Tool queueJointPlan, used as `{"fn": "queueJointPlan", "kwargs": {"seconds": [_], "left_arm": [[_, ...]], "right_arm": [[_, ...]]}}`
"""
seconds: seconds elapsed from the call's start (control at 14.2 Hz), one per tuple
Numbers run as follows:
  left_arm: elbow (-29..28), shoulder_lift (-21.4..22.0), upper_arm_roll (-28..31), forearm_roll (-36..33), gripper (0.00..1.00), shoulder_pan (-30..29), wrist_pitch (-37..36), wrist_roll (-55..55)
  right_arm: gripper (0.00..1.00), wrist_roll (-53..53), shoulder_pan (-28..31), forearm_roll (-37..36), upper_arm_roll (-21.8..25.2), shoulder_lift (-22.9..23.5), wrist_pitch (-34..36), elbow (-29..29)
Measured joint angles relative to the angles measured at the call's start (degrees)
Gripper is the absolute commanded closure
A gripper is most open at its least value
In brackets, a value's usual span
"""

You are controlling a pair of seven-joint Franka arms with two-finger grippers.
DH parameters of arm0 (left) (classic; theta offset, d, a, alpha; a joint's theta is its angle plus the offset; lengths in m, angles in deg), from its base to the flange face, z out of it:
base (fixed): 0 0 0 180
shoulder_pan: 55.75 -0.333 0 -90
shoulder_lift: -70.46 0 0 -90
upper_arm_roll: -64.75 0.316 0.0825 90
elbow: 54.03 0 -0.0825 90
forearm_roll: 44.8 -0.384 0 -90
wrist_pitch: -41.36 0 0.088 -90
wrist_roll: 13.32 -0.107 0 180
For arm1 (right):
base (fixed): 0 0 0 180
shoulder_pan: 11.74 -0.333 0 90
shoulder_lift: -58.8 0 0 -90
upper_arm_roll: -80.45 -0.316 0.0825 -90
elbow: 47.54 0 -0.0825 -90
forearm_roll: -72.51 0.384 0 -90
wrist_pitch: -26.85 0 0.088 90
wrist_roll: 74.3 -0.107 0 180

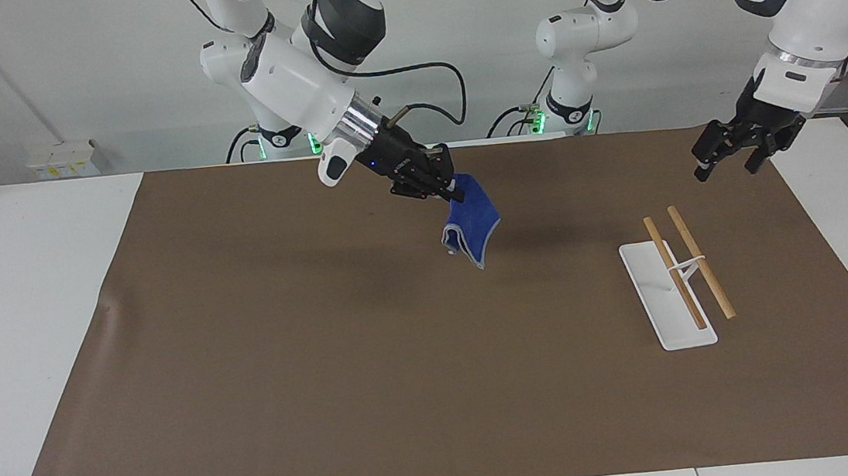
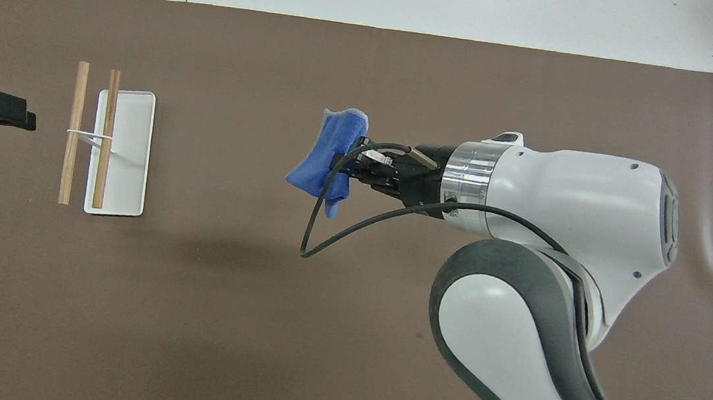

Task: Right arm passes towel to left arm to hang
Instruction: 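Hold the towel with the right gripper while the left gripper approaches it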

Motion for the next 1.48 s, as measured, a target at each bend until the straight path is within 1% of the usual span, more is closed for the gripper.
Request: {"fn": "queueJointPlan", "kwargs": {"seconds": [0.14, 0.28, 0.42, 0.56, 0.78, 0.92, 1.06, 1.2, 1.48], "left_arm": [[-1.5, 0.17, 0.11, 7.13, 0.0, -0.87, 3.25, 7.58], [-4.81, 0.8, -0.28, 13.27, 0.0, -0.57, 9.64, 16.26], [-8.53, 1.47, -0.82, 18.53, 0.0, 1.92, 17.39, 24.35], [-12.02, 1.52, -1.12, 21.59, 0.0, 7.49, 26.72, 32.72], [-16.83, 1.23, -1.49, 23.09, 0.0, 17.41, 39.62, 45.56], [-18.96, -0.18, -1.57, 23.33, 0.0, 22.94, 47.21, 52.62], [-19.51, -2.76, -1.59, 23.42, 0.0, 27.05, 53.76, 58.73], [-19.46, -4.26, -1.55, 23.44, 0.0, 28.91, 56.08, 62.5], [-19.13, -4.34, -1.47, 23.49, 0.0, 29.81, 56.21, 69.6]], "right_arm": [[1.0, -0.01, 0.0, 0.0, 0.01, 0.05, 0.0, 0.27], [1.0, -0.01, 0.0, 0.0, 0.01, 0.06, 0.0, 0.35], [1.0, -0.01, 0.0, 0.0, 0.01, 0.06, 0.0, 0.37], [1.0, -0.01, 0.0, 0.01, 0.01, 0.06, 0.0, 0.38], [1.0, -0.01, 0.0, 0.01, 0.01, 0.06, 0.0, 0.38], [1.0, -0.01, 0.0, 0.01, 0.01, 0.06, 0.0, 0.38], [1.0, -0.01, 0.0, 0.01, 0.01, 0.06, 0.0, 0.38], [1.0, -0.01, 0.0, 0.01, 0.01, 0.06, 0.0, 0.38], [1.0, -0.01, 0.0, 0.01, 0.01, 0.08, 0.0, 0.39]]}}
